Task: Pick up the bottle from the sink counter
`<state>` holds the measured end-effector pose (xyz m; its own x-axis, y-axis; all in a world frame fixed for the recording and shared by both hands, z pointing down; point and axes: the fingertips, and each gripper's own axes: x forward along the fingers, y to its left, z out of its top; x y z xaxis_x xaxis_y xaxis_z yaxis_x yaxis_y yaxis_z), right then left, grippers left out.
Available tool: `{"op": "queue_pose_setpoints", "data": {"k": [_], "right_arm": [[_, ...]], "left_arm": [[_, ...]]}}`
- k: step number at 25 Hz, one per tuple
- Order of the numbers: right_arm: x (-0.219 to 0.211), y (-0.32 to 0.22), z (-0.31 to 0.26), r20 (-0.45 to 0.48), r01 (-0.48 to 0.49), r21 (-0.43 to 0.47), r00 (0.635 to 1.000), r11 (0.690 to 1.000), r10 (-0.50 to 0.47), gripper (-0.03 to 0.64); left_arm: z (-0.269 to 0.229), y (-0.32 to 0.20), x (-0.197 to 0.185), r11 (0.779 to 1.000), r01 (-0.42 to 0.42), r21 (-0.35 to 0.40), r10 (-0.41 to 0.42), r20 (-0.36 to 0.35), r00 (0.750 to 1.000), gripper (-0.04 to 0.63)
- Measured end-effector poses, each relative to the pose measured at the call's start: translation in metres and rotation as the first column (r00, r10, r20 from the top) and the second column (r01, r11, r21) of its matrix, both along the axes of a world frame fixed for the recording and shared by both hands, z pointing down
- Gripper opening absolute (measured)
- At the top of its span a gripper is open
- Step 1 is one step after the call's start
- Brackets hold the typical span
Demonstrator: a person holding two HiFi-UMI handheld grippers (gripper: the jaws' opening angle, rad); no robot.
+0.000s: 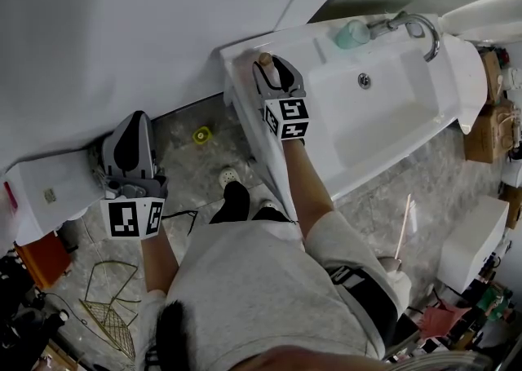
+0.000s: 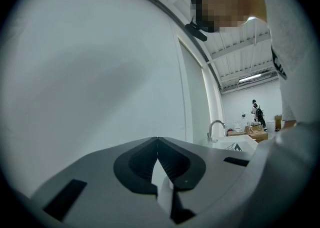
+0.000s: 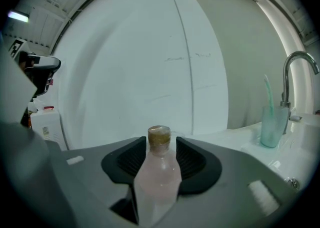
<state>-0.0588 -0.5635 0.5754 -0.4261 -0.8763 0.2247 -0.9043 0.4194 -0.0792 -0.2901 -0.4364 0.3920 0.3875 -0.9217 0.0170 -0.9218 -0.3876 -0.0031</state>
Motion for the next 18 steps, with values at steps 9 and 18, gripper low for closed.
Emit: {"op": "queue_pose_setpoints", "data": {"k": [9, 18], "right_arm": [[-0.011, -0.015, 0.003, -0.021, -0.012, 0.014, 1.000, 1.000, 0.012, 0.183], [-0.008, -0.015, 0.003, -0.004, -0.026, 0.000, 1.000, 1.000, 0.026, 0.147]], "left_arm": [[0.004, 0.002, -0.010, 1.000, 0.013, -0.010, -0.013, 0.012, 1.000, 0.008], [0.011, 0.008, -0.015, 1.000, 0.020, -0.023, -0.020, 0.008, 1.000, 0.008]]}}
